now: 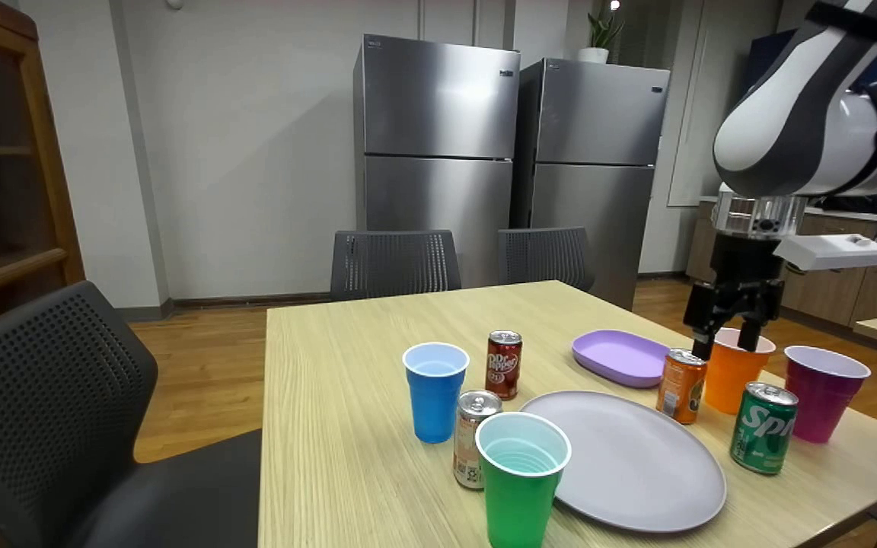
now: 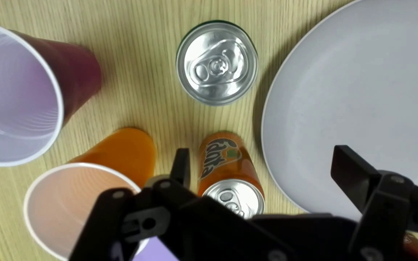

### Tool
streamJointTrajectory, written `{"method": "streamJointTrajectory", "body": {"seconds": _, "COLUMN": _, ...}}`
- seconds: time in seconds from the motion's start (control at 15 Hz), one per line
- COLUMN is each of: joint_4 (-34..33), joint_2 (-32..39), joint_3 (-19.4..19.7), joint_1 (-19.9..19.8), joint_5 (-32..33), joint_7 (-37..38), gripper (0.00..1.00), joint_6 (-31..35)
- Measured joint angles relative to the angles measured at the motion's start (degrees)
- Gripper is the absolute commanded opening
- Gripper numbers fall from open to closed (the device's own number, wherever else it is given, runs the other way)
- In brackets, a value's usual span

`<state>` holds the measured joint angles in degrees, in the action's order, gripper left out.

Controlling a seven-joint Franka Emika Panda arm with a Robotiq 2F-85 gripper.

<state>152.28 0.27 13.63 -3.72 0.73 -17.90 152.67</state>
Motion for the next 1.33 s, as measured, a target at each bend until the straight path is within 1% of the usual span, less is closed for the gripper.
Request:
{"method": "streamJointTrajectory", "body": {"seconds": 0.4, "joint_4": -2.0, "joint_2": 6.9, "joint_3": -1.0, "joint_1": -0.1, "joint_5": 0.1, "joint_7": 3.2, "gripper": 1.0, "joint_6": 5.3}}
{"method": "streamJointTrajectory", "body": {"seconds": 0.87, "joint_4": -8.0, "joint_2": 14.7, "joint_3": -1.3, "joint_1": -0.1, "joint_5": 0.2, "joint_7": 6.1, "gripper": 1.0, "joint_6": 6.7}}
{"method": "streamJointTrajectory", "body": {"seconds": 0.93, "joint_4": -8.9, "joint_2": 15.5, "joint_3": -1.4, "joint_1": -0.1, "joint_5": 0.2, "joint_7": 6.3, "gripper": 0.75, "joint_6": 6.7}}
{"method": "streamJointTrajectory", "body": {"seconds": 1.0, "joint_4": -9.6, "joint_2": 16.3, "joint_3": -1.5, "joint_1": -0.1, "joint_5": 0.2, "joint_7": 6.5, "gripper": 0.72, "joint_6": 6.7}}
{"method": "streamJointTrajectory", "body": {"seconds": 1.07, "joint_4": -10.3, "joint_2": 17.0, "joint_3": -1.6, "joint_1": -0.1, "joint_5": 0.2, "joint_7": 6.6, "gripper": 0.66, "joint_6": 6.7}}
{"method": "streamJointTrajectory", "body": {"seconds": 1.13, "joint_4": -10.9, "joint_2": 17.5, "joint_3": -1.7, "joint_1": -0.1, "joint_5": 0.2, "joint_7": 6.6, "gripper": 0.56, "joint_6": 6.7}}
{"method": "streamJointTrajectory", "body": {"seconds": 1.27, "joint_4": -11.8, "joint_2": 17.9, "joint_3": -1.8, "joint_1": -0.1, "joint_5": 0.3, "joint_7": 6.8, "gripper": 0.4, "joint_6": 6.7}}
{"method": "streamJointTrajectory", "body": {"seconds": 1.33, "joint_4": -12.1, "joint_2": 18.0, "joint_3": -1.8, "joint_1": -0.1, "joint_5": 0.3, "joint_7": 6.8, "gripper": 0.38, "joint_6": 6.7}}
